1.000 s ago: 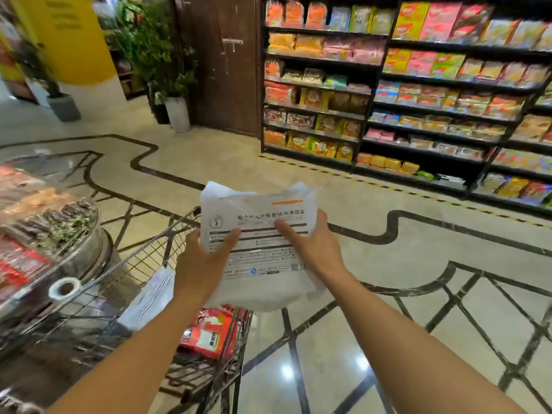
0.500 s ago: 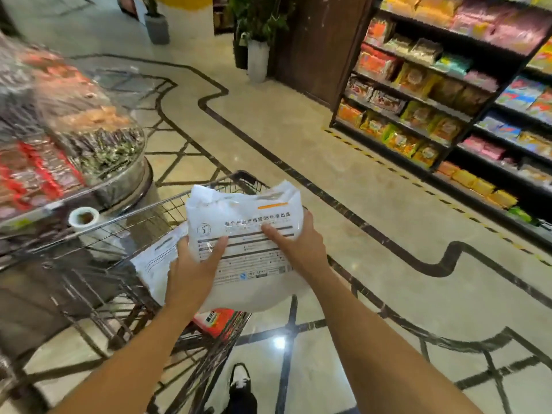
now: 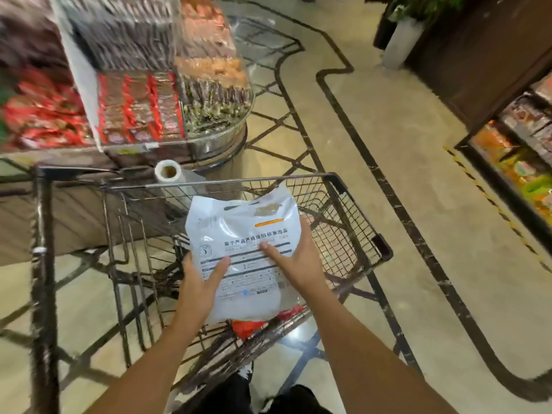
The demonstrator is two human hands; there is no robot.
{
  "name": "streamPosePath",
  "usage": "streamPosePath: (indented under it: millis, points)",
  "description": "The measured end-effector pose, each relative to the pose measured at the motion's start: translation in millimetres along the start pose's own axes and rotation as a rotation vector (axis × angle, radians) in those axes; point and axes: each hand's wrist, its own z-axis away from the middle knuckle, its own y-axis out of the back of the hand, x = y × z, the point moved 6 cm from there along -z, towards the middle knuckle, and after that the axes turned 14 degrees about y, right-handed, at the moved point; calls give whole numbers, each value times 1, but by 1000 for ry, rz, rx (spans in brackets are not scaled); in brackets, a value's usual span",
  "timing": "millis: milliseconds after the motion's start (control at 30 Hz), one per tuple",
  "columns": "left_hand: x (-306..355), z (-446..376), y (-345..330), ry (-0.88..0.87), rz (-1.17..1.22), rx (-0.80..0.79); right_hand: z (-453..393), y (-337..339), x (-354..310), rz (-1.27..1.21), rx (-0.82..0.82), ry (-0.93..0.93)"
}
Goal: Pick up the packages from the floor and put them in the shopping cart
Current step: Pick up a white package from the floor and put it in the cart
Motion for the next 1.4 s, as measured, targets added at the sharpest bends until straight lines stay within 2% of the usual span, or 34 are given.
streamPosePath:
  millis: [333,400,600,833,967,1067,1167,1300,1400]
  points:
    - [-48,-37,-42,248,63,26,-16,-34,108,-122,-194,-178]
    - [-55,-33,-51,274,68,43,-18,-35,127,-142,-244,-173]
    - [-112,-4,-62,503,86,126,-11,-36,155,-118,-479,-119]
    - [-101,0,-64,564,-117,145,-7,-57,176,-152,-732,-253]
    - [-92,0,-60,624,-135,200,-8,-54,181,-98,-793,-275]
    - [-76,10,-51,569,-224,236,-19,-46,175,-1,-803,-236]
    - [-46,21,-34,394,-389,264,-36,-33,137,45,-740,-170]
    - [-2,42,3,203,-831,370,-65,-29,56,192,-614,153]
    - [30,64,46,49,-984,506,-76,-57,-6,374,-661,393]
